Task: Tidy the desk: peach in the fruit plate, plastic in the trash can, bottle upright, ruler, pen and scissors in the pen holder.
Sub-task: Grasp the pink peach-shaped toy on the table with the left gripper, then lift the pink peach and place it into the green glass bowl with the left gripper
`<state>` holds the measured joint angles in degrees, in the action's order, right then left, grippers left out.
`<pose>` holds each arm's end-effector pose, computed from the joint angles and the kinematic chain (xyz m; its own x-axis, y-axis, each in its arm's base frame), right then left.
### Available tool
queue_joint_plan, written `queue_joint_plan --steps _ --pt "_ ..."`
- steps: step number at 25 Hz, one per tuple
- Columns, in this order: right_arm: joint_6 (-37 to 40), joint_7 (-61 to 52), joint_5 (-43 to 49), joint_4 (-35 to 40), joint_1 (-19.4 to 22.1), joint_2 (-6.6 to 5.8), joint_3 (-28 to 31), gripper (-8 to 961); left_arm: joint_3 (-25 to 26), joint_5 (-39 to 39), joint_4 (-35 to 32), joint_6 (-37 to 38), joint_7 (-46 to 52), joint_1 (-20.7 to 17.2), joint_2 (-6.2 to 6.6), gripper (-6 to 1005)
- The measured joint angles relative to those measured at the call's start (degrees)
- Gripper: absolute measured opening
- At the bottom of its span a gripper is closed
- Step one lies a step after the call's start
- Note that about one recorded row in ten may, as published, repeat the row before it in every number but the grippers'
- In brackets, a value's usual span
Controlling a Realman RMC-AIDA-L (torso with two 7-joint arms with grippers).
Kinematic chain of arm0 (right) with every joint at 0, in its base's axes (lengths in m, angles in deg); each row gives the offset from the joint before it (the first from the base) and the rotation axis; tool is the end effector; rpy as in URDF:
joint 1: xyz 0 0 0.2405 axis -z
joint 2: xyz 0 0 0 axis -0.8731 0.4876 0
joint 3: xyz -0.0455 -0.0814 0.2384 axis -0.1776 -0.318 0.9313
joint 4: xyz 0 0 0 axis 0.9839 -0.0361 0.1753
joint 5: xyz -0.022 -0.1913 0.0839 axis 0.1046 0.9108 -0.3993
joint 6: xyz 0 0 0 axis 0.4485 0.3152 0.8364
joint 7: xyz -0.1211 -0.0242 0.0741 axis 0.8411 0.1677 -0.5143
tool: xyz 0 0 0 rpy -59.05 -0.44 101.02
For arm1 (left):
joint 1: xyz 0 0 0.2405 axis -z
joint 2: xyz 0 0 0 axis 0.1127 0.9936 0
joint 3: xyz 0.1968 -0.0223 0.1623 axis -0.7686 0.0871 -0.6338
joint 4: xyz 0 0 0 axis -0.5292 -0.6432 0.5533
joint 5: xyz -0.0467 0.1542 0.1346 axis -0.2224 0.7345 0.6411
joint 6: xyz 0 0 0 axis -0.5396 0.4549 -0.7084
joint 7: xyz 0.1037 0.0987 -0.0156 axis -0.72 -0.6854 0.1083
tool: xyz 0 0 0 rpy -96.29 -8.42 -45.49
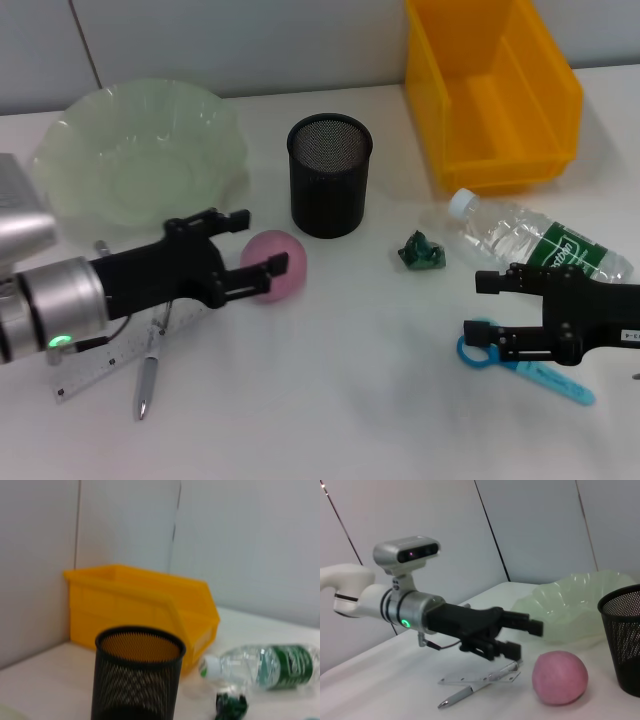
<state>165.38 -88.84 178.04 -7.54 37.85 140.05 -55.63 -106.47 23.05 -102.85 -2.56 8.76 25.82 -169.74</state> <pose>0.3063 0.2713 0.0239 0.7440 -0.3976 -0.5370 -0.5205 -0.8488 -0.0926 -0.2519 0.3410 -0.0599 0.8160 0.2280 0.5311 0.4091 -0.8770 -0.2521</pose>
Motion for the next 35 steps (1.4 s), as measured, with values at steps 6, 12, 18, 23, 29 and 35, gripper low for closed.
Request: queue_joint_plan --steps 6,12,18,23,29,35 --pt "0.3 0.0 0.0 0.0 -0.6 0.06 0.0 795 -3.7 -0.3 1.9 -5.3 -0.5 2.3 -0.07 798" --pt "0.4 0.0 -0.1 0.0 -1.2 0.05 0.0 795 -4.8 -1.0 3.3 -9.0 -1.5 3.3 -0.11 797" --pt "0.5 0.0 0.0 0.0 -1.3 0.05 0.0 795 -7.3 -1.0 3.6 -10.2 -1.4 3.6 -0.11 795" --pt "0.6 0.0 0.0 -0.1 -1.3 0.06 0.0 794 -7.8 -1.0 4.2 -10.5 -1.2 3.8 -0.11 794" --pt "0.6 0.0 -0.1 -0.3 -1.3 0.06 0.0 794 -7.8 -1.0 4.2 -11.7 -1.3 4.1 -0.11 732" --pt "0.6 0.0 -0.1 -0.3 -1.3 0.06 0.0 794 -8.0 -1.0 4.0 -12.7 -1.0 4.4 -0.11 563"
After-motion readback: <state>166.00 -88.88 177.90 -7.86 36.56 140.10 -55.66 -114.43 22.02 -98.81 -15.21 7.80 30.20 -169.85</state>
